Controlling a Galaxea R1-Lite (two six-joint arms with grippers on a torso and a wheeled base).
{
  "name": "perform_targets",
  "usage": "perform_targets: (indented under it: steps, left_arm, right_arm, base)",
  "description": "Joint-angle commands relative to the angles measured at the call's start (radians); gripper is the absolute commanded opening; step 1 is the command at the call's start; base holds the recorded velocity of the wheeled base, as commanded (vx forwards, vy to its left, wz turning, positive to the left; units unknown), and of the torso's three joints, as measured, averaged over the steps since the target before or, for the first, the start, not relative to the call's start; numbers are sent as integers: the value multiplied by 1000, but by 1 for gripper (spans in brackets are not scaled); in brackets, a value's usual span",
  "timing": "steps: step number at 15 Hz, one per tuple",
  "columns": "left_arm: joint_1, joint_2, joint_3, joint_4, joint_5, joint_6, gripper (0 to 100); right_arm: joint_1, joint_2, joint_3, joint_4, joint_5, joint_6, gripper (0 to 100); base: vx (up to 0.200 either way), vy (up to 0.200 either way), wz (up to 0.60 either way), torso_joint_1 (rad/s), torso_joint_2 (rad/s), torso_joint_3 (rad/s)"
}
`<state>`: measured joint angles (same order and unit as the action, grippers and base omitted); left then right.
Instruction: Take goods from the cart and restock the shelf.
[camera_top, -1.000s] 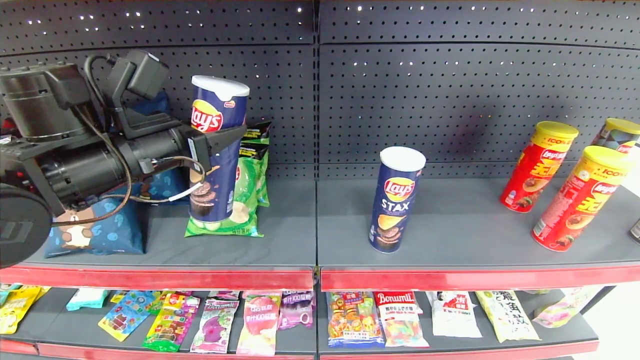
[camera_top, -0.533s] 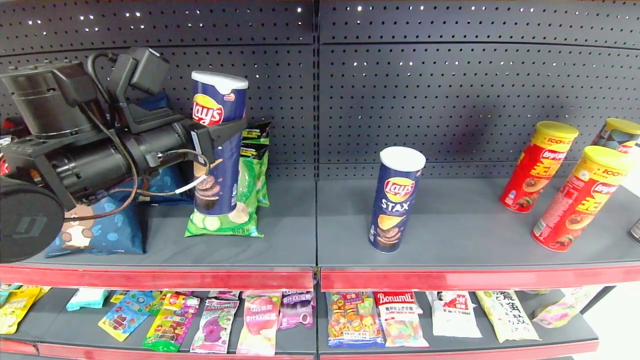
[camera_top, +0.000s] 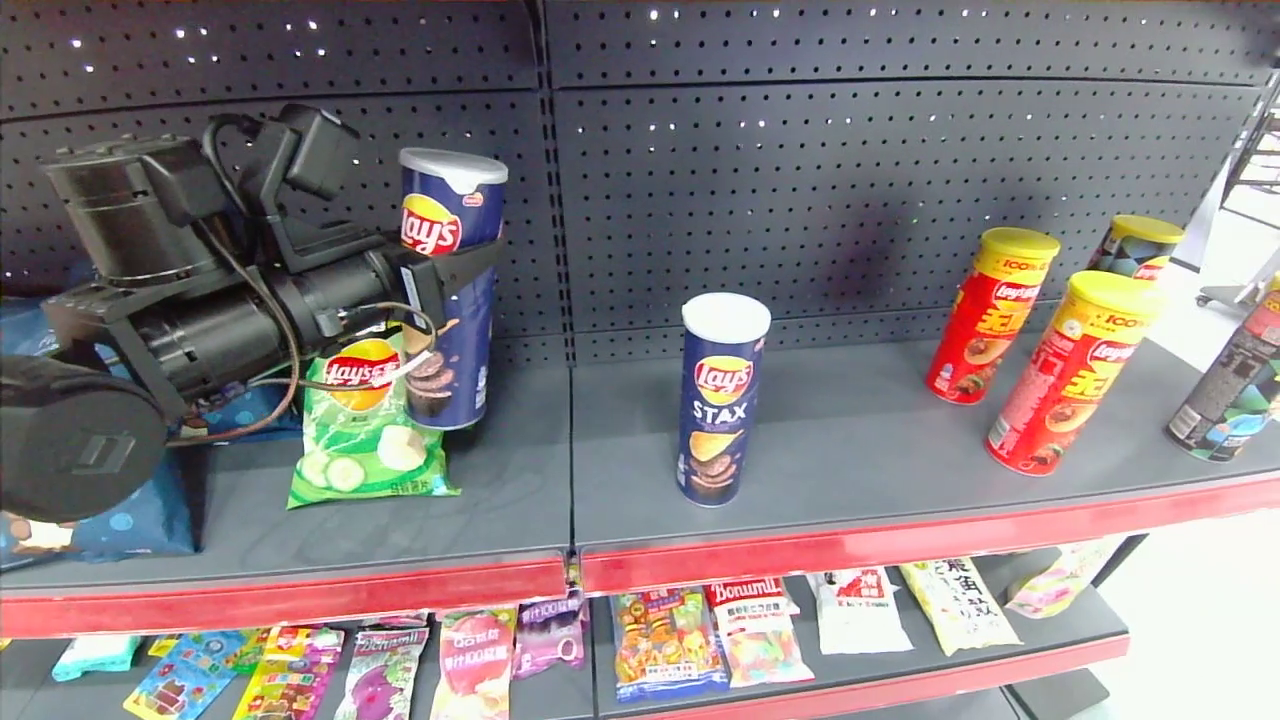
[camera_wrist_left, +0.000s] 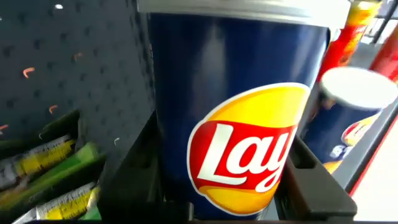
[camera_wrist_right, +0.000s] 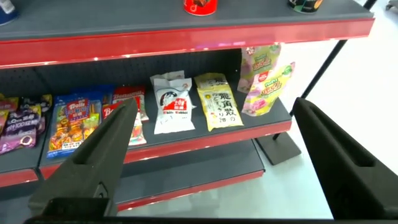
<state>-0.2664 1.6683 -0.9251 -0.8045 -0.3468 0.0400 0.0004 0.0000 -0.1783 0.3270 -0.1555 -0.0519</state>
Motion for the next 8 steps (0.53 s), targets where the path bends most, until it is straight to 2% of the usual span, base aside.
perform_targets:
  steps: [1,4,5,7,8]
  left_arm:
    - [-1,11,-1,4,0,0,0]
    - [-2,84,-61,-10,2,-2,0]
    - [-2,114,-78,-38,0,-12,0]
    - [-11,162,-84,-105,-3,-68,0]
    - [-13,188,-89,-133,-6,-80,0]
  right_arm:
    - [0,2,0,0,1,1,100]
    - [0,2,2,0,4,12,100]
    - [0,2,2,0,7,24,100]
    - [0,2,5,-3,5,61,100]
    - [0,2,5,-3,5,73,100]
  base:
    - [0,0,0,0,0,0]
    - [0,0,0,0,0,0]
    - [0,0,0,0,0,0]
    - [0,0,0,0,0,0]
    - [0,0,0,0,0,0]
